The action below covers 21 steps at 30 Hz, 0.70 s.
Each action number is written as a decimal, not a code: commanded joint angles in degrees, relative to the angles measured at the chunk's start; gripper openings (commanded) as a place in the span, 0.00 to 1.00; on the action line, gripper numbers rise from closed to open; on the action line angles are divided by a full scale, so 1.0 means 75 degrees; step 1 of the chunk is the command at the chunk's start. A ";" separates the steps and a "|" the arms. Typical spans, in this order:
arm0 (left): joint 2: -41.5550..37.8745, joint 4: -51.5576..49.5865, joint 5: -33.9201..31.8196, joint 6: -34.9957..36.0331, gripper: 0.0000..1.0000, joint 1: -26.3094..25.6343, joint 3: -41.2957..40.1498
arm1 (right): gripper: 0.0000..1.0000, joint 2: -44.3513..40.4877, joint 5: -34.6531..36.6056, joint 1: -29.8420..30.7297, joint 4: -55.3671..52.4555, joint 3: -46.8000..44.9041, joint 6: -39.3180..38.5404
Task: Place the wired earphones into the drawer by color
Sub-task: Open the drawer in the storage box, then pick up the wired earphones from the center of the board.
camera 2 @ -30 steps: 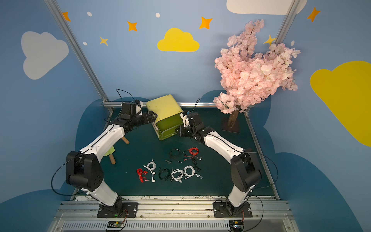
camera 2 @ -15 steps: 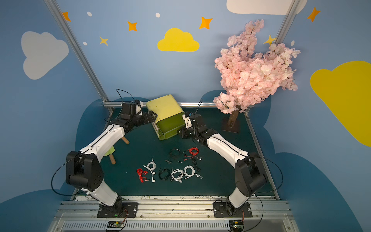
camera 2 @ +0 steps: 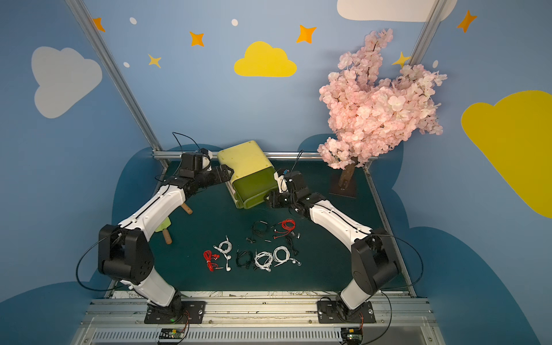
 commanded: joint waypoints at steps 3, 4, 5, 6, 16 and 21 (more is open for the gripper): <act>-0.0407 -0.0268 -0.0004 -0.0095 1.00 -0.0003 -0.0209 | 0.66 -0.0649 0.0349 -0.0081 -0.0315 -0.0261 -0.0104; -0.0516 -0.0257 0.0013 -0.0111 1.00 -0.0003 -0.0231 | 0.70 -0.0754 0.0405 -0.0093 -0.0368 -0.0323 -0.0145; -0.0624 -0.0269 0.0025 -0.0132 1.00 -0.0004 -0.0253 | 0.74 -0.0853 0.0447 -0.0095 -0.0425 -0.0378 -0.0192; -0.0763 -0.0273 0.0040 -0.0154 1.00 -0.0005 -0.0271 | 0.81 -0.0974 0.0512 -0.0095 -0.0498 -0.0460 -0.0236; -0.2712 -0.0251 -0.0028 -0.0377 1.00 0.0009 -0.1555 | 0.98 -0.2597 0.1902 -0.0244 -0.0999 -0.1850 -0.0272; -0.3941 -0.0134 0.0088 -0.0497 1.00 -0.0014 -0.2927 | 0.98 -0.3026 0.1880 -0.0577 -0.0785 -0.2689 -0.0570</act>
